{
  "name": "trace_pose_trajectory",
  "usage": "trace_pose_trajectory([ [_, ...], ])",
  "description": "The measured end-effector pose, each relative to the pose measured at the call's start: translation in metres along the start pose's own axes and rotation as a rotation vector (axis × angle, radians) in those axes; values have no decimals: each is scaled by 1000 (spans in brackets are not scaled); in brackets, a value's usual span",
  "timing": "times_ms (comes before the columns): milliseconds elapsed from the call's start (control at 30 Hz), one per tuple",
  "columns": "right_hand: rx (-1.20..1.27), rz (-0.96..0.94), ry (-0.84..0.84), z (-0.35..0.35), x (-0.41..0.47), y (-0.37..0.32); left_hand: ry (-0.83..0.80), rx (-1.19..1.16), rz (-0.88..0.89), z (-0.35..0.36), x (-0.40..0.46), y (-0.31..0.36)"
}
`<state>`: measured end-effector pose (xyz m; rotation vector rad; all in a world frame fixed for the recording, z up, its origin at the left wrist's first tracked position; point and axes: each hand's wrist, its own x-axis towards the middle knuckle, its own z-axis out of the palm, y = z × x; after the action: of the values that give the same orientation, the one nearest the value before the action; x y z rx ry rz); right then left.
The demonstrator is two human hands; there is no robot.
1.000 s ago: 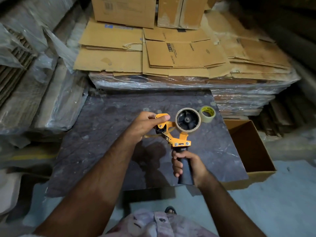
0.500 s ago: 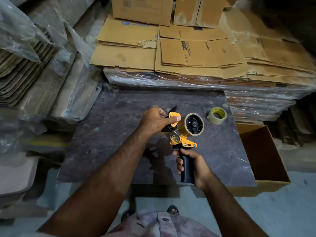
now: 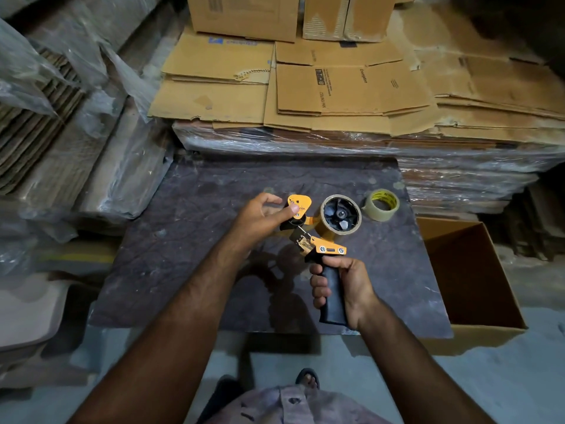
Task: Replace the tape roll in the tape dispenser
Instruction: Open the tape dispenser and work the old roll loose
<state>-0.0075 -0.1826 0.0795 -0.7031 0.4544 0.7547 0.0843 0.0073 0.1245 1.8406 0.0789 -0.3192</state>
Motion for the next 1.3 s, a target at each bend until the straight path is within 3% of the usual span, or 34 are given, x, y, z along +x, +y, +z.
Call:
trace_pose_trajectory([
  [100, -35, 15, 5, -4, -2, -11, 21, -69, 105, 1, -11, -24],
  [233, -57, 47, -13, -4, -6, -20, 80, 117, 290, 2, -25, -42],
  [667, -61, 81, -101, -21, -12, -31, 148, 405, 597, -3, -23, -5],
  [867, -17, 100, -265, -42, -16, -24, 40, 626, 581, -18, -13, 26],
  [1100, 13, 135, -366, -51, -22, -26, -96, 477, 460, -20, -4, 45],
  [1300, 24, 154, -305, -49, -28, -24, -219, 262, 326, -19, 7, 38],
])
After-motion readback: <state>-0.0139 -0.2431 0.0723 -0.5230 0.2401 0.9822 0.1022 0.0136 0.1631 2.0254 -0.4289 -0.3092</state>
